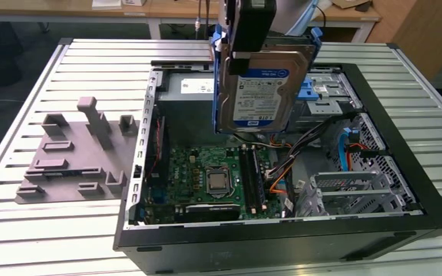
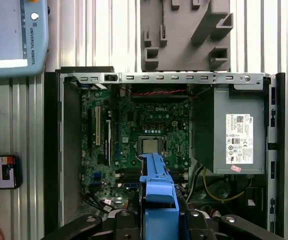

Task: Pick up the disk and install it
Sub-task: 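Insert the disk into the insertion slot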

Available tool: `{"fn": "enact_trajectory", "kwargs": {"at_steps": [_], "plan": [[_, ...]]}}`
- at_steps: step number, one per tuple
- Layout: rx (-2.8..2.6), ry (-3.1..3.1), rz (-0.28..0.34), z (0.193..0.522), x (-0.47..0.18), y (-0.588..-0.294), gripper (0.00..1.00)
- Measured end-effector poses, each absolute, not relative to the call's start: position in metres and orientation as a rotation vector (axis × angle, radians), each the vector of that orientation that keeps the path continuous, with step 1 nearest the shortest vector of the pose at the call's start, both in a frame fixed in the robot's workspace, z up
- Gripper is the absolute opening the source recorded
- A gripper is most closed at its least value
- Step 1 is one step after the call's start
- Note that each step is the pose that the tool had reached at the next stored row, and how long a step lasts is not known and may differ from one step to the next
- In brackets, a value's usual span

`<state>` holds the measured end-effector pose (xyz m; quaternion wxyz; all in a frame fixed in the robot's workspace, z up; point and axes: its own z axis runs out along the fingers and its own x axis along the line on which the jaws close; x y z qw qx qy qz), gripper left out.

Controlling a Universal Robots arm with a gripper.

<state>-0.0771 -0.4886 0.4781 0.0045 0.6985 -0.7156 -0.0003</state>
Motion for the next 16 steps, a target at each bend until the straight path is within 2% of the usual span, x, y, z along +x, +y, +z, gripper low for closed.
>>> {"fn": "enact_trajectory", "kwargs": {"at_steps": [16], "plan": [[2.188,-2.242,-0.001,0.475,-0.065,-0.49,0.36]]}}
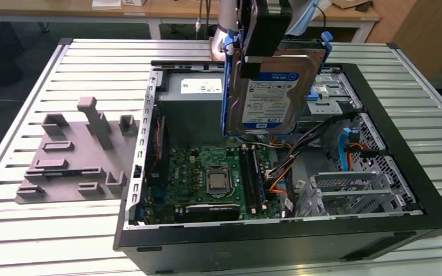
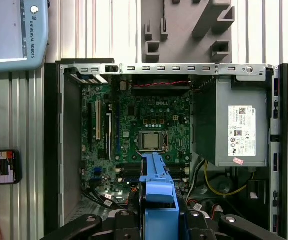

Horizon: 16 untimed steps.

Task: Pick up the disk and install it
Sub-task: 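Insert the disk into the insertion slot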

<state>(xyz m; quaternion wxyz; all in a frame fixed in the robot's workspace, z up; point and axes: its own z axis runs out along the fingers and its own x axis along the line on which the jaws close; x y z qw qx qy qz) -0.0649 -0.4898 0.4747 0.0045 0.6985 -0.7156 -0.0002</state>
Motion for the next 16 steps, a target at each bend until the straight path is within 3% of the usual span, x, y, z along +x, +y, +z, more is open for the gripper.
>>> {"fn": "enact_trajectory", "kwargs": {"at_steps": [16], "plan": [[2.188,-2.242,-0.001,0.475,-0.065,-0.502,0.36]]}}
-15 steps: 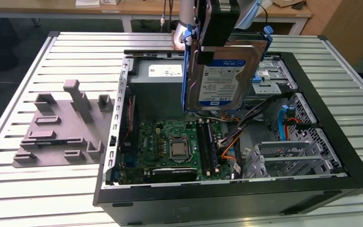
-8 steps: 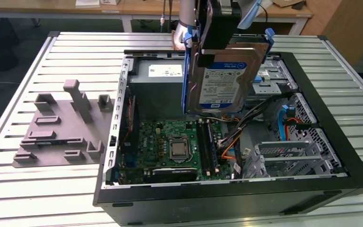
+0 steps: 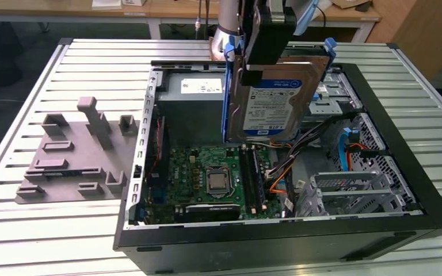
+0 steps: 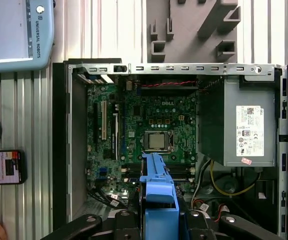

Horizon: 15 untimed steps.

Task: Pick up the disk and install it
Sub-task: 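Insert the disk into the insertion slot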

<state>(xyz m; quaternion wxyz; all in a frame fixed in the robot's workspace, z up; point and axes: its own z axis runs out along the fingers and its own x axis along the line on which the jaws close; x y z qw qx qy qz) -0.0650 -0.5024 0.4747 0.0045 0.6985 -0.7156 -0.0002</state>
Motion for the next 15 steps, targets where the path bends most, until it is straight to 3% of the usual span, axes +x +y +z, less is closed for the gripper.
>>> {"fn": "enact_trajectory", "kwargs": {"at_steps": [15], "plan": [[2.188,-2.241,-0.001,0.4747,-0.0649,-0.5061,0.36]]}}
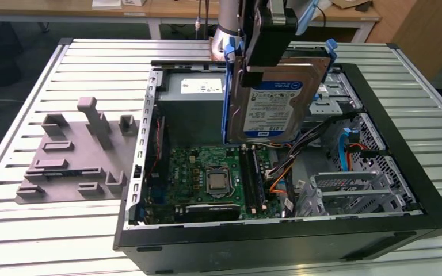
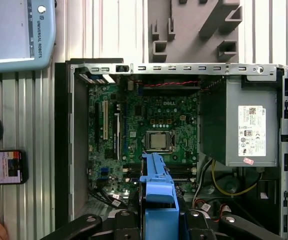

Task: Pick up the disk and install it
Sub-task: 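Insert the disk into the insertion slot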

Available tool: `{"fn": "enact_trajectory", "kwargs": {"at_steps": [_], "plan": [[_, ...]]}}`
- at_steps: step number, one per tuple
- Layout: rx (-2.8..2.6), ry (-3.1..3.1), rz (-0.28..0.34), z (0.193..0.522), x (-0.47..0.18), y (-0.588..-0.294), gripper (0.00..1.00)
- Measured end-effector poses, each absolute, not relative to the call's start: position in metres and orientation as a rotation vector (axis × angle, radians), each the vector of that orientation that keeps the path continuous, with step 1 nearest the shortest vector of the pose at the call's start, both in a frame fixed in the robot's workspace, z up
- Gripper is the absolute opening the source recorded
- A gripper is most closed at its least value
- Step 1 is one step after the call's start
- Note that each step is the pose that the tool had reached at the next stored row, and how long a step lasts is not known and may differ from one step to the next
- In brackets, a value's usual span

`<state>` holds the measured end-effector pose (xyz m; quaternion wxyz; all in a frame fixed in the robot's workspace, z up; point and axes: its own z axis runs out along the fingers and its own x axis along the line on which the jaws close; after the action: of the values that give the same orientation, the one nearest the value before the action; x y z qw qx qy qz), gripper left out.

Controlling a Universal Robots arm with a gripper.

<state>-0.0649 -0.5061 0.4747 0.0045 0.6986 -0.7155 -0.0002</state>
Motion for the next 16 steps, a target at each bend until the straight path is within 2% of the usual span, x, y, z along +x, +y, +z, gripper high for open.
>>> {"fn": "enact_trajectory", "kwargs": {"at_steps": [16], "plan": [[2.188,-2.242,-0.001,0.4744,-0.0555,-0.5129,0.36]]}}
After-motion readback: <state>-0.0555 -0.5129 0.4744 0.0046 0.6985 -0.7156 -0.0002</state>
